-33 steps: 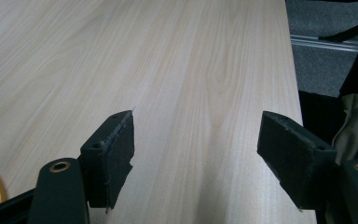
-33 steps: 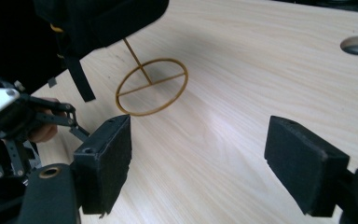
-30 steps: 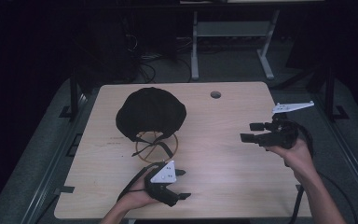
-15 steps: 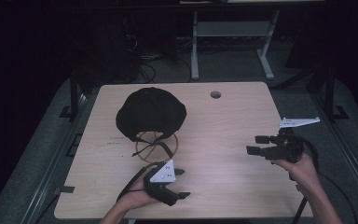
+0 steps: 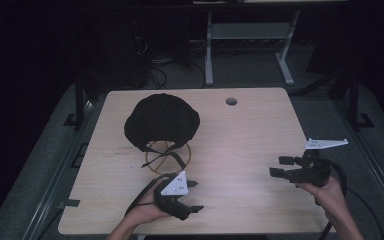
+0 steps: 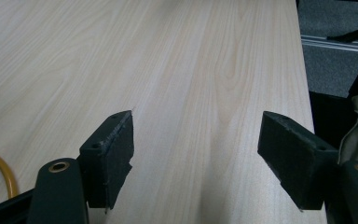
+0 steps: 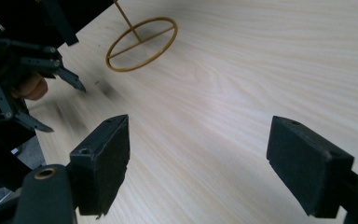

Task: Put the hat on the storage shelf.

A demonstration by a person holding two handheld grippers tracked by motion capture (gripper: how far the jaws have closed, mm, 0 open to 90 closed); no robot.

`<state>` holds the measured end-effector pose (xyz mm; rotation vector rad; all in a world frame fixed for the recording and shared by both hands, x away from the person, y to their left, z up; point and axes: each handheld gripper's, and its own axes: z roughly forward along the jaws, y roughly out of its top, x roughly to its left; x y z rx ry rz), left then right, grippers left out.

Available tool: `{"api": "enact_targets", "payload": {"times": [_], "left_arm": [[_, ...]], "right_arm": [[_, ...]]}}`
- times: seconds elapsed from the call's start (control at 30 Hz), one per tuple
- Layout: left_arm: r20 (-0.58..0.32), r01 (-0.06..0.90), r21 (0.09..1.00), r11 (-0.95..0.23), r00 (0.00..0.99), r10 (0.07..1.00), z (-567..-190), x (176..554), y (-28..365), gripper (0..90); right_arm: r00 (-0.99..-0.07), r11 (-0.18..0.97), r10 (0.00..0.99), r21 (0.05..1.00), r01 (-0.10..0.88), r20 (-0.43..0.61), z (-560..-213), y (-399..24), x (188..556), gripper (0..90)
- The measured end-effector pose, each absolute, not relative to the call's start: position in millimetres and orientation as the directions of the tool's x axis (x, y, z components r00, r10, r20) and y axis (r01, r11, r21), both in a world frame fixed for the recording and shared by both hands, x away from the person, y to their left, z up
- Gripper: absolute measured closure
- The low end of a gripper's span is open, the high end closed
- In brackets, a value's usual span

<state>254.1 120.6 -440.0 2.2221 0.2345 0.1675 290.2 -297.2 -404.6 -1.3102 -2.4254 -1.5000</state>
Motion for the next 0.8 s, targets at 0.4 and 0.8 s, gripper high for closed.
{"api": "enact_targets", "payload": {"times": [0.4, 0.8], "left_arm": [[0.043, 0.115, 0.792, -0.599, 0.969, 0.243, -439.2, 255.6, 123.7, 26.5], [0.01, 0.135, 0.823, -0.552, 0.968, 0.251, -433.4, 252.0, 123.6, 26.5]], "right_arm": [[-0.628, 0.167, 0.64, 0.718, 0.676, 0.442, -439.7, -306.2, 269.3, 20.3], [-0.639, 0.143, 0.627, 0.741, 0.657, 0.446, -452.4, -310.1, 243.5, 20.0]]}}
